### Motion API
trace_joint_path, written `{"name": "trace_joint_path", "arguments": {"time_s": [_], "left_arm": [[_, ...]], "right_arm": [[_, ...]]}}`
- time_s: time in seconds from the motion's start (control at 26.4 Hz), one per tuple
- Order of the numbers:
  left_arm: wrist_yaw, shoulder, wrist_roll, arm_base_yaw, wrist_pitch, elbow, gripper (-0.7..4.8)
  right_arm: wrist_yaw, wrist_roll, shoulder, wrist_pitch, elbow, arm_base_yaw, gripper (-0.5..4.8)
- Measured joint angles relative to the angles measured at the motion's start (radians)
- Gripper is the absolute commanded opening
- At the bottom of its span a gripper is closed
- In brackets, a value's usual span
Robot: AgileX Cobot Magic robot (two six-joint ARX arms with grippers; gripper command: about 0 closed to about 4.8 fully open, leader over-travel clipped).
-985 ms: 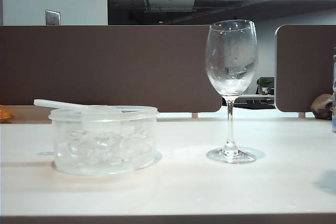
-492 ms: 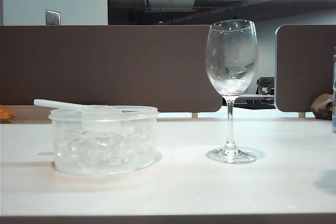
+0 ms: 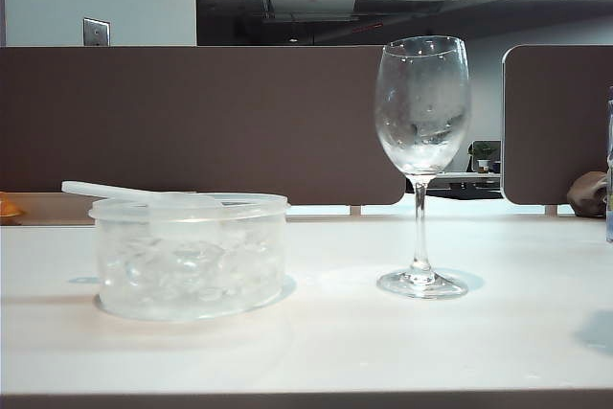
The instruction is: Pick up an ice shovel filled with ice cubes and pour the ice from the shovel into the glass.
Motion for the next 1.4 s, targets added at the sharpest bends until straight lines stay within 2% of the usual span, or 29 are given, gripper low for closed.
{"name": "trace_joint_path", "arguments": {"time_s": [0.42,0.57,0.64,0.68,0.8,0.83,0.87,0.91,0.98,1.06,1.17,1.33,1.4], "left_arm": [[0.000,0.000,0.000,0.000,0.000,0.000,-0.05],[0.001,0.000,-0.023,0.000,0.000,0.000,-0.06],[0.015,0.000,-0.128,0.000,0.000,0.000,-0.05],[0.023,0.000,-0.264,0.000,0.000,0.000,-0.05],[0.066,0.000,-0.476,0.000,0.001,0.000,-0.04],[0.119,0.000,-0.578,0.000,0.004,0.001,-0.01],[0.145,0.000,-0.621,0.000,0.007,0.001,0.00],[0.202,0.000,-0.698,0.000,0.017,0.000,-0.01],[0.304,0.000,-0.740,0.000,0.055,0.000,-0.02],[0.379,0.003,-0.744,0.000,0.109,0.019,-0.02],[0.396,0.003,-0.700,0.000,0.130,0.146,-0.02],[0.322,-0.002,-0.554,0.000,0.085,0.385,-0.02],[0.268,0.003,-0.490,0.000,-0.005,0.503,-0.02]], "right_arm": [[0.000,0.000,0.000,0.000,0.000,0.000,0.00],[0.000,0.000,0.000,0.000,0.000,0.000,0.00],[0.000,0.000,0.000,0.000,0.000,0.000,0.00],[0.000,0.000,0.000,0.000,0.000,0.000,0.00],[0.000,0.000,0.000,0.000,0.000,0.000,0.00],[0.000,0.000,0.000,0.000,0.000,0.000,0.00],[0.000,0.000,0.000,0.000,0.000,0.000,0.00],[0.000,0.000,0.000,0.000,0.000,0.000,0.00],[0.000,0.000,0.000,0.000,0.000,0.000,0.00],[0.000,0.000,0.000,0.000,0.000,0.000,0.00],[0.000,0.000,0.000,0.000,0.000,0.000,0.00],[0.000,0.000,0.000,0.000,0.000,0.000,0.00],[0.000,0.000,0.000,0.000,0.000,0.000,0.00]]}}
